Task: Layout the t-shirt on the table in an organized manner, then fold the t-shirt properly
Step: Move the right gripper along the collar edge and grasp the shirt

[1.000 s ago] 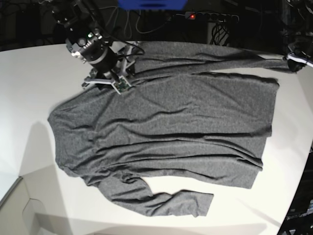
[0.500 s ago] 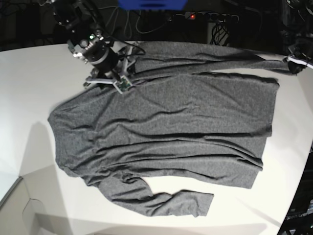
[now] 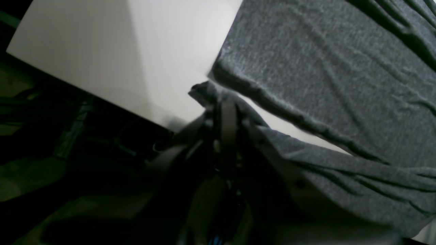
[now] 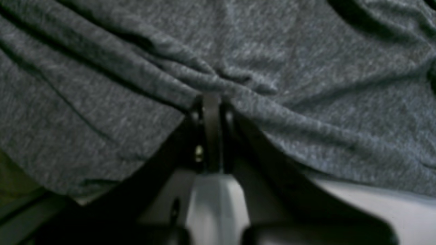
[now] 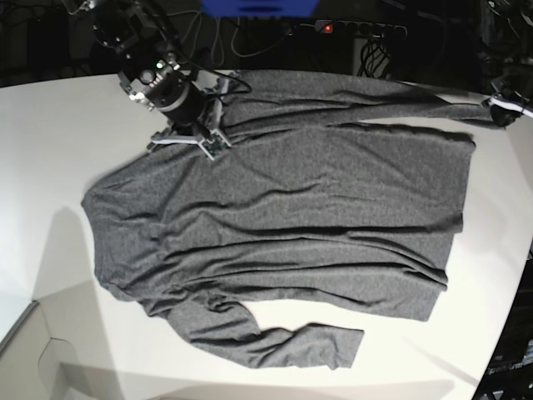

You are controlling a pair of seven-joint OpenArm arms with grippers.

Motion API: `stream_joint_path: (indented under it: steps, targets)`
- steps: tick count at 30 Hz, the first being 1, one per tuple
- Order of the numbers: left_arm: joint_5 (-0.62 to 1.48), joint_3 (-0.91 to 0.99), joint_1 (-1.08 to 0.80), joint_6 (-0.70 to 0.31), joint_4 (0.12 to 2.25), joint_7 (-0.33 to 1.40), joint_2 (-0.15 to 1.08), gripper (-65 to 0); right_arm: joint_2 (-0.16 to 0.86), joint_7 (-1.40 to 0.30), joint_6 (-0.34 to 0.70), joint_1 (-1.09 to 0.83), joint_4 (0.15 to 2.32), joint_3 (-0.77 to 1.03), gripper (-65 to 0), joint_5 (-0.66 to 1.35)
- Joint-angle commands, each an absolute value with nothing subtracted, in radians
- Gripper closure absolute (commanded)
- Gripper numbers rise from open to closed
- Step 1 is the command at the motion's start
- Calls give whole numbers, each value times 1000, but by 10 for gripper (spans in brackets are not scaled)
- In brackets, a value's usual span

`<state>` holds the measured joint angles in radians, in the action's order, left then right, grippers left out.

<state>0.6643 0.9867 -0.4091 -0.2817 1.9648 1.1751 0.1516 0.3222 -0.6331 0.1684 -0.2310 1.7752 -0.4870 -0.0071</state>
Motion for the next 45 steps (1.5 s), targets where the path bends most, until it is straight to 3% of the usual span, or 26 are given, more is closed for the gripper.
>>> stream_joint_path:
  steps: [1, 17, 25, 34, 40, 45]
  targets:
    - [676, 992, -409, -283, 1983, 1164, 165, -1, 331, -616, 171, -225, 1791, -483, 0, -5]
    - [676, 993, -397, -283, 1983, 1164, 165, -1, 361, -624, 171, -246, 1868, -486, -4, -5]
    - [676, 993, -395, -283, 1983, 1164, 165, -1, 363, -624, 171, -242, 1870, -486, -169, -5]
    - [676, 993, -397, -283, 1983, 1164, 163, -1, 367, -621, 171, -239, 1863, -486, -204, -5]
    - [676, 993, -397, -283, 1983, 1164, 143, -1, 363, -619, 171, -214, 1791, -489, -323, -5]
    - [676, 993, -395, -283, 1983, 1164, 143, -1, 384, -618, 171, -208, 1790, -527, -328, -5]
